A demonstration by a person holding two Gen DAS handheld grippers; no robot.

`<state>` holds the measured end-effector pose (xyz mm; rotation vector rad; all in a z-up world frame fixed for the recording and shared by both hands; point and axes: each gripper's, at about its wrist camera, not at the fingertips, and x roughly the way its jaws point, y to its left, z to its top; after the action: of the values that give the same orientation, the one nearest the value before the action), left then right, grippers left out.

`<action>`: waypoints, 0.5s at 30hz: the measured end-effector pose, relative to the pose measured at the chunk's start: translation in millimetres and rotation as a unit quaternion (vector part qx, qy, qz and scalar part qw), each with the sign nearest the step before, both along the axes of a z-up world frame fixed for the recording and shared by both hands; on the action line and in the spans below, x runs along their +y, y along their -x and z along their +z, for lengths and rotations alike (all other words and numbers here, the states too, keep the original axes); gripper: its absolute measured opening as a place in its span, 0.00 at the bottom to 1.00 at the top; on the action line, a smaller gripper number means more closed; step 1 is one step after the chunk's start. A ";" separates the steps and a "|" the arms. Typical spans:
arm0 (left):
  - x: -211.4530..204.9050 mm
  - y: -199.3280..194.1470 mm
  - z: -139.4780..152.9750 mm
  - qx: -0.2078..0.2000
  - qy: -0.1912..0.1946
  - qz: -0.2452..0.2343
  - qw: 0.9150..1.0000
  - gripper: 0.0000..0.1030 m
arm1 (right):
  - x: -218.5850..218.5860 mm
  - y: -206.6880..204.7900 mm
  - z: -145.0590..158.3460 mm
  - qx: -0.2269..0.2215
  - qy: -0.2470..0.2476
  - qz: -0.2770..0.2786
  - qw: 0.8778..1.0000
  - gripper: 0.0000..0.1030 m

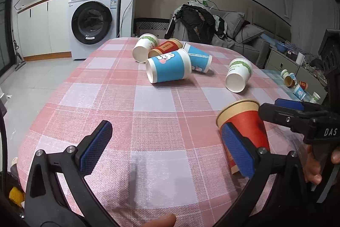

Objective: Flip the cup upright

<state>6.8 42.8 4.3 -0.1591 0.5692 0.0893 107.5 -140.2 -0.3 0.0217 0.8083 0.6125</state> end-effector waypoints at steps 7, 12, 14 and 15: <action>-0.4 -0.2 -1.5 0.002 -0.007 0.004 1.000 1.00 | 13.4 -15.4 -7.6 0.069 -0.016 0.018 0.997 1.00; 1.9 0.2 -2.2 -0.001 -0.005 0.010 1.000 1.00 | 16.2 -26.1 -16.0 0.131 -0.048 0.020 0.990 1.00; 2.6 -0.3 -2.8 0.003 -0.002 0.010 1.000 1.00 | 17.3 -27.3 -19.5 0.143 -0.049 0.019 0.988 1.00; 2.6 -0.8 -3.4 0.005 -0.002 0.011 1.000 1.00 | 17.1 -28.0 -20.4 0.146 -0.050 0.015 0.988 0.98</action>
<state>7.6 45.4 0.9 -0.1609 0.5762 0.1136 135.5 -123.0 -20.7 0.1941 1.0622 0.6870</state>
